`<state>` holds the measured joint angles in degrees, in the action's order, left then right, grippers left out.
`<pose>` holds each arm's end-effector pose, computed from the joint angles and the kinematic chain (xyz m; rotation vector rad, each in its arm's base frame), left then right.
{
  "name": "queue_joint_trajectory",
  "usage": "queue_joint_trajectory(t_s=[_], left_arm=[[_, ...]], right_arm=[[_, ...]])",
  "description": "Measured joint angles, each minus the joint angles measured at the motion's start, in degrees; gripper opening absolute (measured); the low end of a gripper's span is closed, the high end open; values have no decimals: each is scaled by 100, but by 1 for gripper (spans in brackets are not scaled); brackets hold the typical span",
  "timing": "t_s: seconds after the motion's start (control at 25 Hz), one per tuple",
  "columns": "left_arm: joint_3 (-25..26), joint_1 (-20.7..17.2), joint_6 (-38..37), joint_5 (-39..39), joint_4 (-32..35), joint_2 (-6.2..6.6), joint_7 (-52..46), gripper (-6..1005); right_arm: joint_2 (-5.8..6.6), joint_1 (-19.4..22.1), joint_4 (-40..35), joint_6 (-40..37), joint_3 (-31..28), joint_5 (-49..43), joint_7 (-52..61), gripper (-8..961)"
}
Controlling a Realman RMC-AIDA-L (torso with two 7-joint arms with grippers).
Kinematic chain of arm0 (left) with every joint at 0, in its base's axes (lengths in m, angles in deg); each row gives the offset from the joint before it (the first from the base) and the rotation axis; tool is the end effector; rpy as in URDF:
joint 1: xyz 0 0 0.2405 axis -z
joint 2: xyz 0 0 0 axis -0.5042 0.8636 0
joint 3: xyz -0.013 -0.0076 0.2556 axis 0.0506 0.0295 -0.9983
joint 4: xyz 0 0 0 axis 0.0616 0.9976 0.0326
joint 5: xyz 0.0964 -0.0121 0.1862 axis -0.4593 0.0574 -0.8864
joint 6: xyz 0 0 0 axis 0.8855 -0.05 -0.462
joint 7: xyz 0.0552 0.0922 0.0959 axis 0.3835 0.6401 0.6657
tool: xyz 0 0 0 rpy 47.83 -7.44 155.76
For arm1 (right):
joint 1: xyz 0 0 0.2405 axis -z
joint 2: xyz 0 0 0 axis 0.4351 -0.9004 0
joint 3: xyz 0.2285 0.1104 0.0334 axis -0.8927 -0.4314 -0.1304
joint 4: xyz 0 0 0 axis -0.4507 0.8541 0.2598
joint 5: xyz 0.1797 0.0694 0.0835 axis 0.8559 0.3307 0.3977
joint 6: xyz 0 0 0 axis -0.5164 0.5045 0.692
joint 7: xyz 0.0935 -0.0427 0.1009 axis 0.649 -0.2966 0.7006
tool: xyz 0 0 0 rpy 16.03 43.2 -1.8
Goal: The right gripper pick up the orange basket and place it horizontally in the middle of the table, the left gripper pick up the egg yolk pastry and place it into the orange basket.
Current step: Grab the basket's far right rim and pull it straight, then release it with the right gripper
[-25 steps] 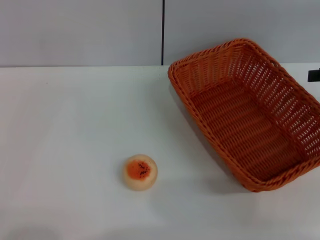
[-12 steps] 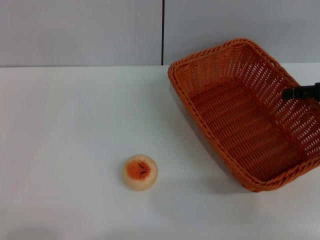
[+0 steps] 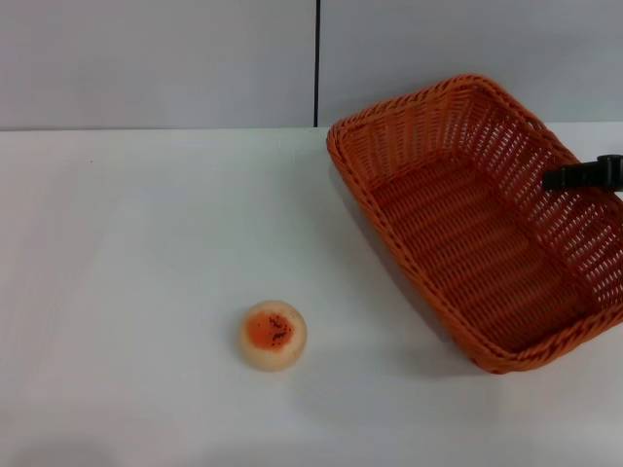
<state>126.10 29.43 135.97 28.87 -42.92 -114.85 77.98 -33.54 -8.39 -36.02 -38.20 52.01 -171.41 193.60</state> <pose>-0.4188 0.1504 0.0892 -1.2751 -0.6373 -0.8660 0.2909 0.3748 0.0645 -2.2069 1.5293 0.2605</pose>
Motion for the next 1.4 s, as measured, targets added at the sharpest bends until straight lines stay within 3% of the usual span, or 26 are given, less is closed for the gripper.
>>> queue_joint_trajectory(t_s=[0.08, 0.2, 0.4, 0.8, 1.08, 1.32, 1.4], left_arm=[[0, -8, 2, 3, 5, 0, 0, 838], [0, -2, -28, -1, 25, 0, 0, 838], [0, 32, -46, -5, 40, 0, 1, 838], [0, -59, -53, -11, 22, 14, 11, 837], [0, -164, 28, -11, -10, 17, 12, 836], [4, -222, 78, -11, -13, 16, 14, 836], [9, -589, 500, -11, 1, 2, 301, 835]], right_arm=[[-5, -12, -16, -3, 4, -2, -22, 708], [-17, -22, -40, 24, 59, 7, -54, 487], [-34, -88, -81, 24, 322, 16, -62, 236], [55, -507, -397, -341, 983, 23, -848, 165], [89, -1079, -457, -521, 987, 124, -2057, 165], [168, -1473, -56, -469, 963, 861, -3068, 165], [194, -1601, 176, -422, 947, 1106, -3402, 165]])
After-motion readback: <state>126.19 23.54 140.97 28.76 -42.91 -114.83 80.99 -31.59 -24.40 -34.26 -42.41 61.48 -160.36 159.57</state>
